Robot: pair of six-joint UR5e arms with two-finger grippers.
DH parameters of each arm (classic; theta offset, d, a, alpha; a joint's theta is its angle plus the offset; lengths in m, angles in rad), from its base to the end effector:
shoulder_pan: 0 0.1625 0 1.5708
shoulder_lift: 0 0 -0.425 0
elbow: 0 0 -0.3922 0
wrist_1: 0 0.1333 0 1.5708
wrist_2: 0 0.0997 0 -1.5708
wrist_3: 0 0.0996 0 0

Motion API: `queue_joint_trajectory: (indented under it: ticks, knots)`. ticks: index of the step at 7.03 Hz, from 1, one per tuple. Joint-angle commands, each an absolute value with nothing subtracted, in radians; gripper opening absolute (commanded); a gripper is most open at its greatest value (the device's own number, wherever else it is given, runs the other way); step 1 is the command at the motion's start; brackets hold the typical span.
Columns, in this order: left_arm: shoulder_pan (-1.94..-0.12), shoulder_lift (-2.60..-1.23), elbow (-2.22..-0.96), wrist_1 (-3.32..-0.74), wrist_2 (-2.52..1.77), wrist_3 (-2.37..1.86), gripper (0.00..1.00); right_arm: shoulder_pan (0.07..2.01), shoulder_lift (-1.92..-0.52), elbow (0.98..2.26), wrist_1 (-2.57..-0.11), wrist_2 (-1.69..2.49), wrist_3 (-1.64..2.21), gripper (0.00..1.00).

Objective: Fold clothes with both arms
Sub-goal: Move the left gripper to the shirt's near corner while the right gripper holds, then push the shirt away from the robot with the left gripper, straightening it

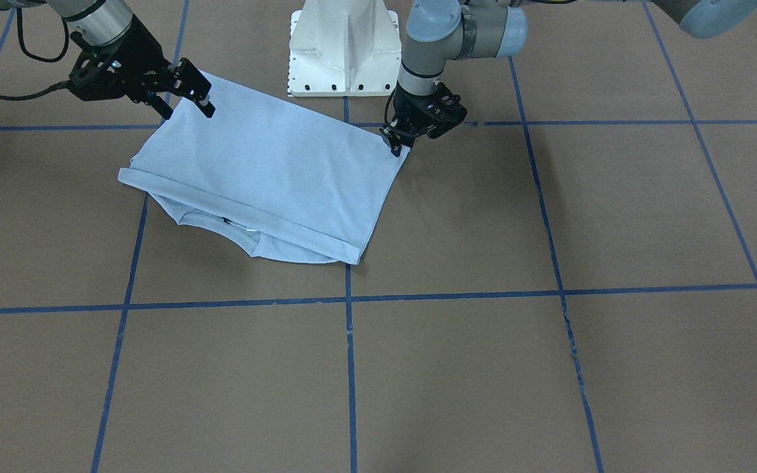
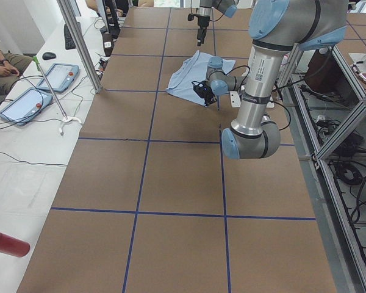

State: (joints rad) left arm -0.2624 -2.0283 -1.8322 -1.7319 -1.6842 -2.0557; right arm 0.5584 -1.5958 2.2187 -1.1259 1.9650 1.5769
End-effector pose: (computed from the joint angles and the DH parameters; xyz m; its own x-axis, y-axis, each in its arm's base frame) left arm 0.5697 -0.2794 0.2717 0.4635 -0.6040 -0.6483 0.4403 0.7919 -0.4230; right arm -0.3199 -0.3119 0.3155 0.4076 0.2613 0.8750 -0.2063 0.9598 -0.1905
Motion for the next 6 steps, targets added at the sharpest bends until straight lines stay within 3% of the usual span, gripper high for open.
queue_joint_trajectory:
  ticks: [1,6]
  knots:
    - [-0.264,-2.026,-1.829,-1.732,-1.681,-2.054,0.0,0.558,-1.597,2.218,-1.126,1.965,1.577,1.0]
    - [-0.438,-2.054,-1.804,-1.73,-1.681,-1.932,0.0,0.561,-1.595,2.218,-1.127,1.965,1.577,1.0]
